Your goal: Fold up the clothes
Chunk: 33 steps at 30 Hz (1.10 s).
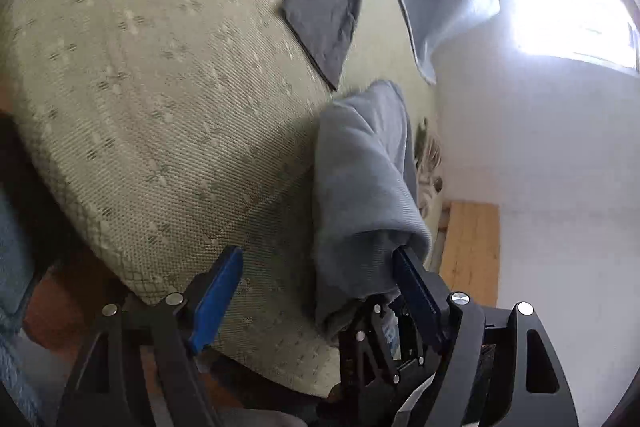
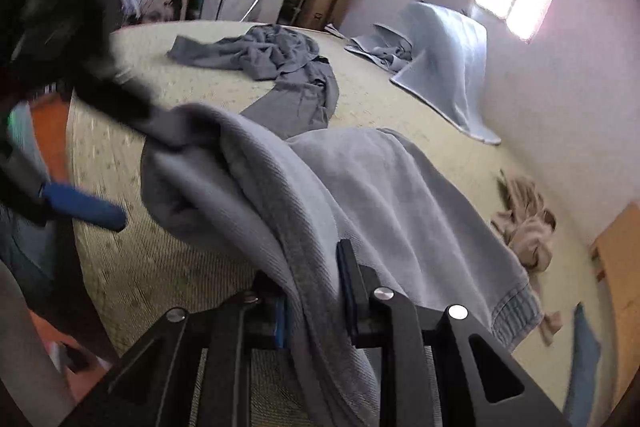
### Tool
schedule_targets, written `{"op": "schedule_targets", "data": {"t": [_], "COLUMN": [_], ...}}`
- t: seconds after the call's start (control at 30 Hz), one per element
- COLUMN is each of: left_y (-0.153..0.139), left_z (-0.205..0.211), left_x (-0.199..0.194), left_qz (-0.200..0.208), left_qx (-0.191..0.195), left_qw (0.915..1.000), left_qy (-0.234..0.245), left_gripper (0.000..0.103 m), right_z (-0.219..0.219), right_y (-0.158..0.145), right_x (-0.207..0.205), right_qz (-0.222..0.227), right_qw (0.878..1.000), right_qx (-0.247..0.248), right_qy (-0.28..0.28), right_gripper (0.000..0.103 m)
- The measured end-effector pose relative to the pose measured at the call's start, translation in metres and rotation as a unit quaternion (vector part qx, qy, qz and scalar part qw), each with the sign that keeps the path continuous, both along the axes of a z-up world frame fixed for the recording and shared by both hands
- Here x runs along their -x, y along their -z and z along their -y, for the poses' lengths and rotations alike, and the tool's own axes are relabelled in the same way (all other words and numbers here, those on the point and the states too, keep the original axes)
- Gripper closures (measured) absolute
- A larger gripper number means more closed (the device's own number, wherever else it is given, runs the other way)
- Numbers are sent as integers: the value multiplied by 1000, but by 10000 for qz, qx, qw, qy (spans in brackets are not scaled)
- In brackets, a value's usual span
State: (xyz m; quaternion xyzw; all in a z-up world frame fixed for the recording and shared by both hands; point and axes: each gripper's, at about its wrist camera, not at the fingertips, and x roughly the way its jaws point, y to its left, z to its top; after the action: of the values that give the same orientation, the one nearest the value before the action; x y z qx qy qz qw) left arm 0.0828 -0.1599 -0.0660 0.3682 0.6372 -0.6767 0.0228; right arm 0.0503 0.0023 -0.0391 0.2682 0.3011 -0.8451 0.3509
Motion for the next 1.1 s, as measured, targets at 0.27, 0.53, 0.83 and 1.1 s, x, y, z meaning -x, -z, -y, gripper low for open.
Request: {"op": "schedule_targets", "data": {"t": [0.27,0.53,0.83,1.1], "left_y": [-6,-11,-4,-6], "left_z": [-8,-13,-14,-17], "left_x": [6,25,58,82], "left_qz": [-636,-961,-581,-590], "left_qx": [-444,-582,-383,-216], "left_qw": [9967,9932,9975,9980], "left_qy": [-237,-317,-138,120], "left_gripper": [20,19,18,19], "right_z": [2,0,0,0], "right_y": [-2,-2,2,3], "right_x": [2,2,-1,-3], "right_qz": [105,152,164,115], "right_qw": [9999,9998,9997,9998], "right_qx": [95,133,197,187], "right_qy": [27,46,62,40], "right_gripper": [81,81,81,81]}}
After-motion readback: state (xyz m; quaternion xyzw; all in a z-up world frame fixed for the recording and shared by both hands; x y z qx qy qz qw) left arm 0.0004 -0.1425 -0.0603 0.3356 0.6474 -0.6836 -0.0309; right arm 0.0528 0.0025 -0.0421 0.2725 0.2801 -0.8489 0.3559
